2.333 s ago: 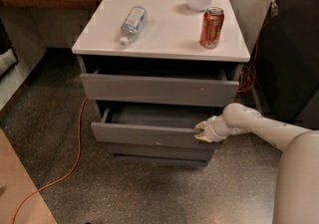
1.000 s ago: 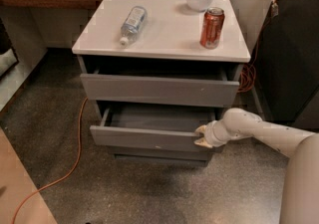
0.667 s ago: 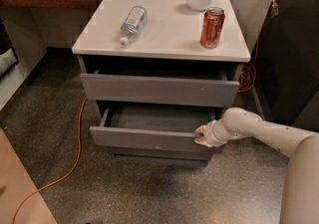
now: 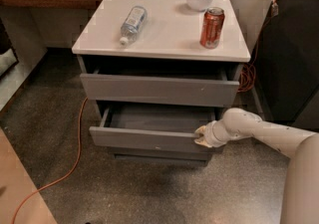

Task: Place coke can into middle drawer

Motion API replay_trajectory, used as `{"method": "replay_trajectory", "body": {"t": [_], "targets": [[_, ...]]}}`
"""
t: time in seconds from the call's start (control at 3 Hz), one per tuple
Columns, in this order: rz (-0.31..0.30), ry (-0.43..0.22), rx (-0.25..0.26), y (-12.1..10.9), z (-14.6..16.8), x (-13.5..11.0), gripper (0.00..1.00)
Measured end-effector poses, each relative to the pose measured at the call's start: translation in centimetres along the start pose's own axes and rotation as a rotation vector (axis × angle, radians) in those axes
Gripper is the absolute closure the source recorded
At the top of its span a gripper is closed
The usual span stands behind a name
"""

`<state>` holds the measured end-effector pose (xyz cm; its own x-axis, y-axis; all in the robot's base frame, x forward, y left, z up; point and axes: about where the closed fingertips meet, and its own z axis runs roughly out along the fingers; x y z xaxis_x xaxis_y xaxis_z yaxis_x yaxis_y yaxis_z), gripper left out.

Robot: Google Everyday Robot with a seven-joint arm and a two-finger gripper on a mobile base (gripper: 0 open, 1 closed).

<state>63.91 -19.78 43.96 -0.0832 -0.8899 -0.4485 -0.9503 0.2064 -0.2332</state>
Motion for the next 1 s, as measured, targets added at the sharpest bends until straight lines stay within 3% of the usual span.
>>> {"method": "replay_trajectory", "body": {"t": [0.33,0.67,1.0], "targets": [[0.001,0.000,-0.001,0.09,0.01,0.00,1.00],[0.001,0.000,-0.001,0.08,-0.04,-0.03,0.87],[0.001,0.000,-0.001,0.08,-0.03,-0.03,0.56]]}}
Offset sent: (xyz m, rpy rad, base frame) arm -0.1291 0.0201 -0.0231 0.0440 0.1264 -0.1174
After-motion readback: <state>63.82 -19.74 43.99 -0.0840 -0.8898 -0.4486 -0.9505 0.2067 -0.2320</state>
